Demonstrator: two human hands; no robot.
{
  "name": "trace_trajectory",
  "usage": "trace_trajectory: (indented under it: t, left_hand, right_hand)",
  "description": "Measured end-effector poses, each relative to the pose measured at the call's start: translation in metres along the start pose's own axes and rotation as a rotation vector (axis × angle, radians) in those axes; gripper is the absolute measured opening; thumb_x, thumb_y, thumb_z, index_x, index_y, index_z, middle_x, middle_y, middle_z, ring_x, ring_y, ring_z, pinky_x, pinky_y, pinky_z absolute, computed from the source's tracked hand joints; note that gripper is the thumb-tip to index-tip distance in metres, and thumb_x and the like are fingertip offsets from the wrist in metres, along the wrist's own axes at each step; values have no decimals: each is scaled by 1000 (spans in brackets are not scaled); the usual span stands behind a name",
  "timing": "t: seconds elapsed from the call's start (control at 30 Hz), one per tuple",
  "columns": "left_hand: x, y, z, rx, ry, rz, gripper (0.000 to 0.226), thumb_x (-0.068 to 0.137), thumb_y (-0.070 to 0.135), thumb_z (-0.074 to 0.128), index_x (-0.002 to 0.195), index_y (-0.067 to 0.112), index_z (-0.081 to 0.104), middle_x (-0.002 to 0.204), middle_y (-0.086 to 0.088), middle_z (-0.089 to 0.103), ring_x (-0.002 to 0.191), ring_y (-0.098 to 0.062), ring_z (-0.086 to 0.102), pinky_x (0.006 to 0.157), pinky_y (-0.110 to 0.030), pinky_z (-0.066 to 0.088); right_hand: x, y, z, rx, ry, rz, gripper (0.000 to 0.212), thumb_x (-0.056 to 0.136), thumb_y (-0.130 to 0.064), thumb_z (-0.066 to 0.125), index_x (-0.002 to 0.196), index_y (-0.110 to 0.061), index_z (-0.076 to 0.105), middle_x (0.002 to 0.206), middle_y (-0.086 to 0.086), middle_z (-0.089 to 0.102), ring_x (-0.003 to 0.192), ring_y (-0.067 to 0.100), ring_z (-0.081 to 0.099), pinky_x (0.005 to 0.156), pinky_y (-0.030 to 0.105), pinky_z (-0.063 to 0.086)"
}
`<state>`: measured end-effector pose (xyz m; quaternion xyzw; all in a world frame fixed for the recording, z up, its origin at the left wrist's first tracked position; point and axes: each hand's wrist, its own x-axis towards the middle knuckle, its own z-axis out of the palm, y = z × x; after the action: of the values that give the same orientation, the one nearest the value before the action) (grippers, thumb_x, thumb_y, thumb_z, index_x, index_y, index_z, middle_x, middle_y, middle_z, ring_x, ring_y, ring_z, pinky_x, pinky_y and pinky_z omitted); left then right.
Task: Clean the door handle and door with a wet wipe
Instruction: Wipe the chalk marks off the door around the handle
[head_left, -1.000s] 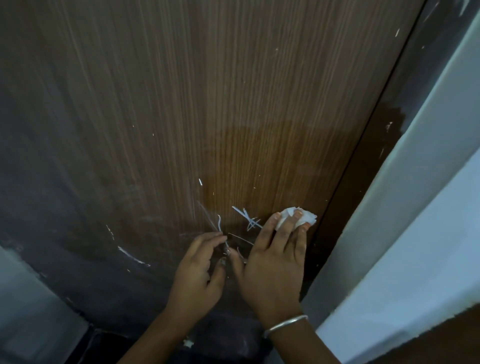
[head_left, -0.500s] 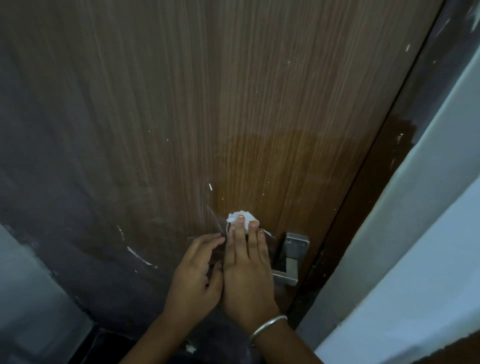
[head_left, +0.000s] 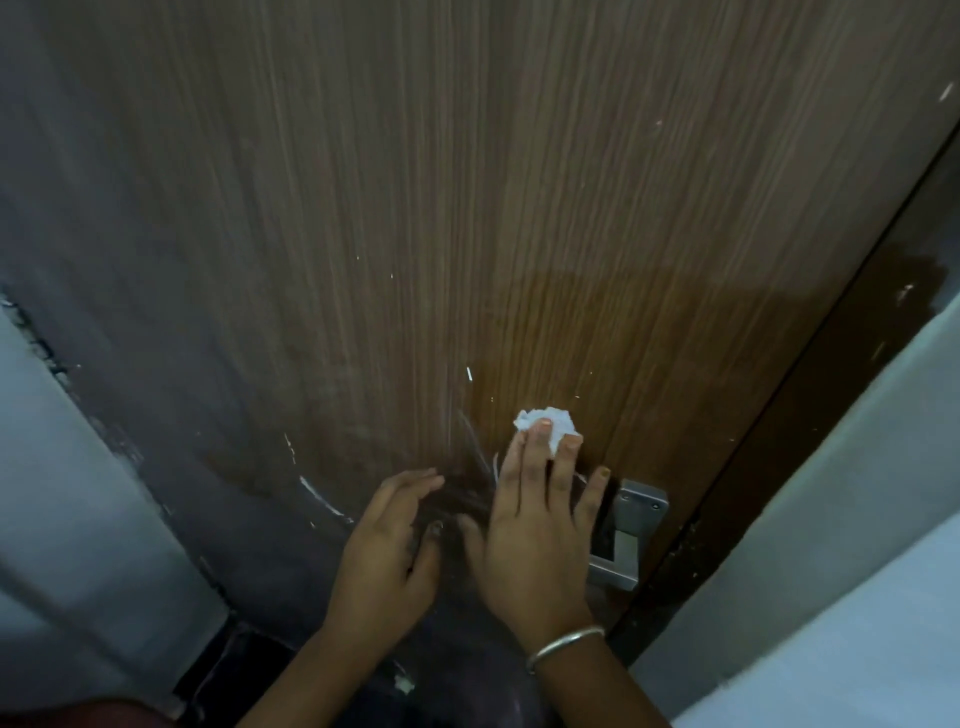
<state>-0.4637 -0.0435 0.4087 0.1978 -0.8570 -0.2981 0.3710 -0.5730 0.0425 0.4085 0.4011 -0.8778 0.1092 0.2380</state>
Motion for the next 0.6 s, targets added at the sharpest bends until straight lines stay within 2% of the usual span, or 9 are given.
trace_trajectory:
  t: [0.07,0.13,0.2,0.27,0.37,0.47,0.6]
  left_hand:
    - [0,0,0,-3,1,-2,40,75,7,51,115,7,58,118,-2,56,109,-5,49,97,-9,34]
    - [0,2,1,-12,-5,-1,41,75,7,50,116,7,58,118,-3,56,110,-5,50,97,-12,36]
    - [1,3,0,-19,-10,-3,41,77,11,49,117,8,57,118,-1,56,110,-4,49,96,-13,37]
    - [1,3,-2,-9,-2,-3,41,78,16,46,116,8,57,118,0,55,110,-3,49,96,-11,36]
    - [0,-2,-5,19,21,-22,41,75,5,51,115,9,58,117,-2,56,109,-5,49,97,-11,35]
    - [-5,-4,-8,30,26,-31,44,72,0,53,115,10,57,117,1,55,108,0,48,96,-6,32]
    - [-8,-5,-9,37,36,-26,50,66,-5,54,114,8,57,115,3,52,108,8,42,96,-3,29]
  right_hand:
    - [4,-6,-1,-15,-32,-147,99,63,-47,74,140,-2,31,150,15,31,139,37,23,105,64,9]
    - [7,-15,0,-26,-57,-290,82,64,-40,73,135,-10,46,151,9,32,140,30,25,107,61,11]
    - [8,-20,1,-32,-73,-333,72,67,-40,71,132,-16,52,152,4,32,141,25,25,107,60,10]
    - [10,-21,0,-32,-70,-294,75,69,-40,70,136,-15,47,152,3,31,142,24,24,106,62,6]
    - [20,-17,-5,-48,4,-206,91,69,-42,72,144,-12,31,154,4,27,143,23,21,104,66,1]
    - [43,-17,-18,11,129,-126,100,70,-46,70,147,-10,17,155,6,17,144,25,10,106,64,-8]
    - [65,-24,-31,23,158,-186,105,67,-48,70,148,-10,14,157,5,10,145,27,4,106,62,-13]
